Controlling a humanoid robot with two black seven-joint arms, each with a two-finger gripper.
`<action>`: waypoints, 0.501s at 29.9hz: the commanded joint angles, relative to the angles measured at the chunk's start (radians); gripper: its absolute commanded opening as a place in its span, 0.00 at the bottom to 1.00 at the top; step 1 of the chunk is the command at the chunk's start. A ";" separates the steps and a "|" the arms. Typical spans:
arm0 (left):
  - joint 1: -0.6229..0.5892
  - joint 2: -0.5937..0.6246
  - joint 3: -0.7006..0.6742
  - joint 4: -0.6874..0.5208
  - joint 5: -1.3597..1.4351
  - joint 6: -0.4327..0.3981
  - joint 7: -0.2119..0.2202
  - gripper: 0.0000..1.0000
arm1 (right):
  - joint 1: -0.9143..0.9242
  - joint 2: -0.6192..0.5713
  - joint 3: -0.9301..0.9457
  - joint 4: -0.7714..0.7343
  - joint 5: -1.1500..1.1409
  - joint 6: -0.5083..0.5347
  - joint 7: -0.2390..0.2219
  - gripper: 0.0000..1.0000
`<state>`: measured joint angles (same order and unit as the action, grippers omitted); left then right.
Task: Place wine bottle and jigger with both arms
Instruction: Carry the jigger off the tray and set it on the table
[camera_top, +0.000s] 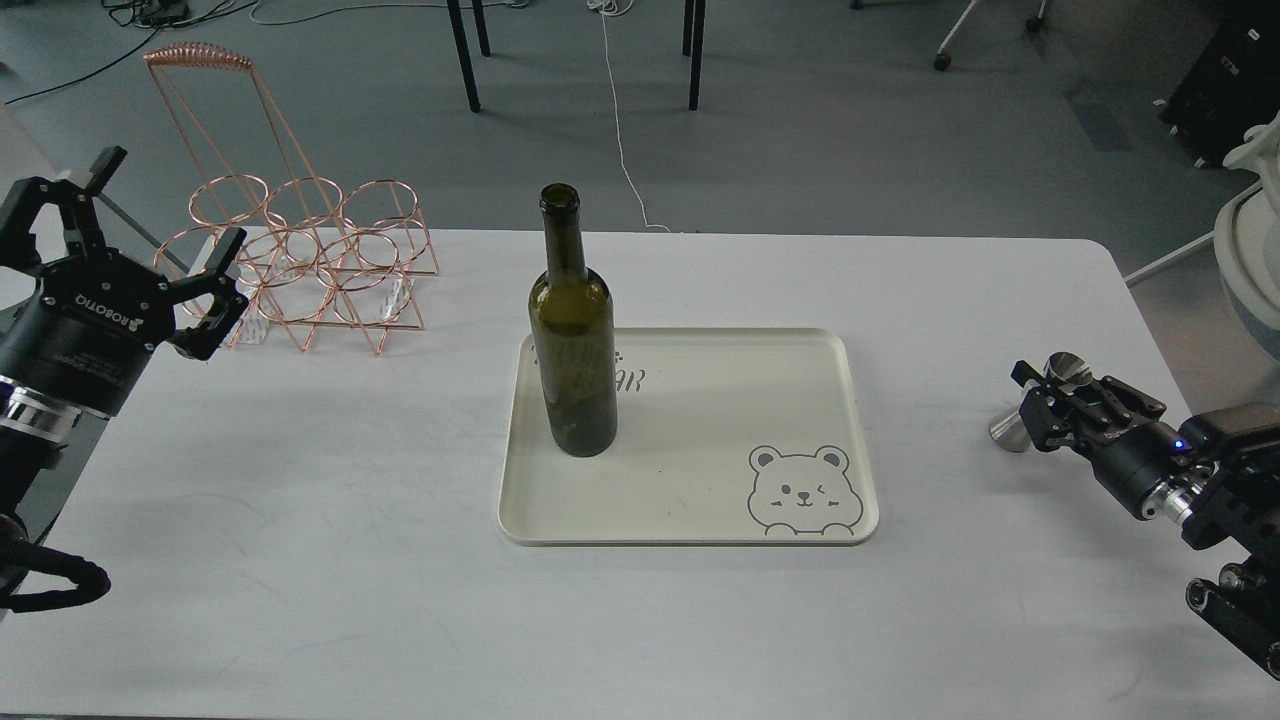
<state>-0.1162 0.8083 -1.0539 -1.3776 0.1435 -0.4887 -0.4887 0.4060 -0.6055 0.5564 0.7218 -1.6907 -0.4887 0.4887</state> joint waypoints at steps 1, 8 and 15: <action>0.000 0.000 0.000 0.000 0.001 0.000 0.000 0.99 | 0.004 -0.008 -0.004 0.010 0.002 0.000 0.000 0.80; 0.001 0.000 0.000 0.000 0.001 0.000 0.000 0.99 | -0.018 -0.143 -0.032 0.091 0.005 0.000 0.000 0.94; 0.001 0.009 0.000 0.000 0.001 0.000 0.000 0.99 | -0.151 -0.338 -0.046 0.310 0.029 0.000 0.000 0.95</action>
<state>-0.1162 0.8091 -1.0539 -1.3776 0.1442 -0.4887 -0.4887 0.3144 -0.8622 0.5116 0.9374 -1.6825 -0.4887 0.4888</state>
